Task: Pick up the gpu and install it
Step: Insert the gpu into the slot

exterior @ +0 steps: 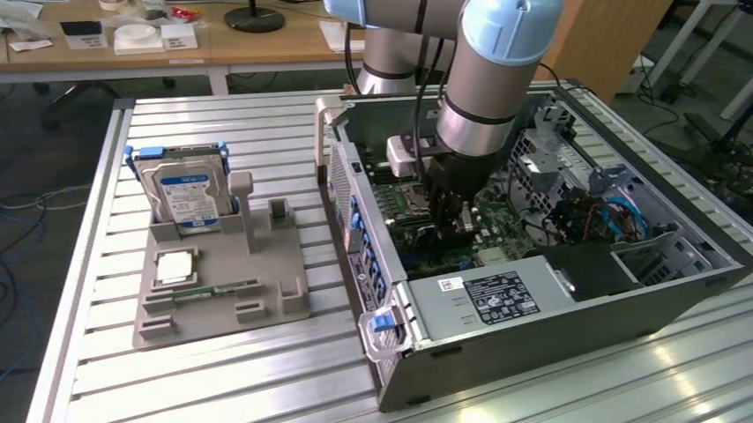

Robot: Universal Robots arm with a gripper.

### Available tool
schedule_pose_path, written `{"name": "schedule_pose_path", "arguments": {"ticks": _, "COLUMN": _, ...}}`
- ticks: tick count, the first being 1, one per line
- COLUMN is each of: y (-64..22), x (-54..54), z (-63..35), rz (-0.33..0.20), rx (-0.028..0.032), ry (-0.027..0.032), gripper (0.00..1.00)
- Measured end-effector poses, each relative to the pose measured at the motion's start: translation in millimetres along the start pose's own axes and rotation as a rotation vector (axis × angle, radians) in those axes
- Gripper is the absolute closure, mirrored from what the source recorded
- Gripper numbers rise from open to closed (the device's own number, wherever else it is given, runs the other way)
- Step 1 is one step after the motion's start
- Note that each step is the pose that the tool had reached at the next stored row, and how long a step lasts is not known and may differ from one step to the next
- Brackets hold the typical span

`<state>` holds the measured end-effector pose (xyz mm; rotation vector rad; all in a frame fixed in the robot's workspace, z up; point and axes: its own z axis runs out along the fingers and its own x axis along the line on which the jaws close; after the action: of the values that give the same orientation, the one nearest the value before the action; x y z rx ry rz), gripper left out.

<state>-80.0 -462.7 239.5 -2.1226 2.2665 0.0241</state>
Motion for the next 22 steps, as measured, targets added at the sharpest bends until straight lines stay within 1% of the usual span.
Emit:
{"name": "schedule_pose_path", "arguments": {"ticks": 4, "y": 1.1, "x": 0.2, "z": 0.5, "rz": 0.0, "rx": 0.0006, "ry": 0.0007, "gripper": 0.73}}
{"name": "schedule_pose_path", "arguments": {"ticks": 7, "y": 1.4, "x": 0.1, "z": 0.6, "rz": 0.0, "rx": -0.0004, "ry": 0.0, "gripper": 0.73}}
{"name": "schedule_pose_path", "arguments": {"ticks": 13, "y": 1.4, "x": 0.1, "z": 0.6, "rz": 0.0, "rx": -0.0004, "ry": -0.0001, "gripper": 0.73}}
{"name": "schedule_pose_path", "arguments": {"ticks": 14, "y": 1.6, "x": -0.1, "z": 0.9, "rz": 0.001, "rx": -0.0011, "ry": -0.0014, "gripper": 0.73}}
{"name": "schedule_pose_path", "arguments": {"ticks": 15, "y": 1.9, "x": -0.2, "z": 1.7, "rz": 0.001, "rx": -0.0002, "ry": -0.0031, "gripper": 0.73}}
{"name": "schedule_pose_path", "arguments": {"ticks": 16, "y": 1.7, "x": -0.1, "z": 1.5, "rz": 0.001, "rx": 0.0004, "ry": -0.002, "gripper": 0.73}}
{"name": "schedule_pose_path", "arguments": {"ticks": 17, "y": 1.5, "x": 0.0, "z": 0.8, "rz": 0.001, "rx": -0.0003, "ry": -0.0004, "gripper": 0.67}}
{"name": "schedule_pose_path", "arguments": {"ticks": 19, "y": 1.4, "x": 0.1, "z": 0.7, "rz": 0.0, "rx": -0.0004, "ry": -0.0002, "gripper": 0.55}}
{"name": "schedule_pose_path", "arguments": {"ticks": 21, "y": 1.4, "x": 0.1, "z": 0.7, "rz": 0.0, "rx": -0.0003, "ry": -0.0002, "gripper": 0.55}}
{"name": "schedule_pose_path", "arguments": {"ticks": 22, "y": 1.4, "x": 0.1, "z": 0.6, "rz": 0.0, "rx": -0.0004, "ry": -0.0001, "gripper": 0.48}}
